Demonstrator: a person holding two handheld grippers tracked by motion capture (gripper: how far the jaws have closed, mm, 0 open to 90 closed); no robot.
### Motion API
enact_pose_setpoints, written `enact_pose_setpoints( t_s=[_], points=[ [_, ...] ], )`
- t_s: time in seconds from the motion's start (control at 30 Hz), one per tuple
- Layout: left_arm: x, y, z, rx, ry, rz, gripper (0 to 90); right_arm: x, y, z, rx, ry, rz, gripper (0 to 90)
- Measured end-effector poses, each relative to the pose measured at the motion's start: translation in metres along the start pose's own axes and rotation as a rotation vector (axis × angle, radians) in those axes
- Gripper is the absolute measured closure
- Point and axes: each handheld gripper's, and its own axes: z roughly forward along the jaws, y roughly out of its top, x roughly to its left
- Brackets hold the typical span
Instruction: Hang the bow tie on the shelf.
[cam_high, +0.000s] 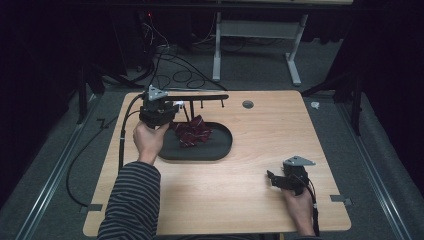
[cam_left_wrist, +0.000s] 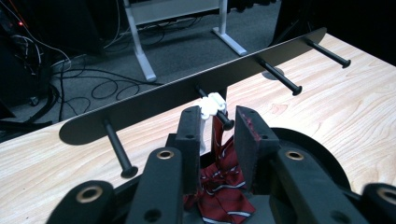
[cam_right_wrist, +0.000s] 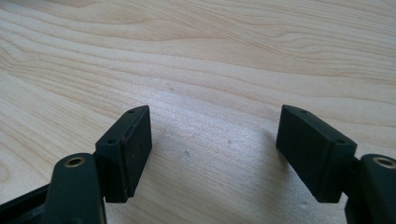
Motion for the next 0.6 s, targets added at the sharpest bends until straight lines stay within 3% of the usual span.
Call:
enact_pose_setpoints(
  t_s=[0.6],
  points=[
    [0.006,-0.015,-0.025,-0.004,-0.005,0.011,64.8,0.0,0.0,0.0,0.002,-0.001,0.0,28.2]
  ],
)
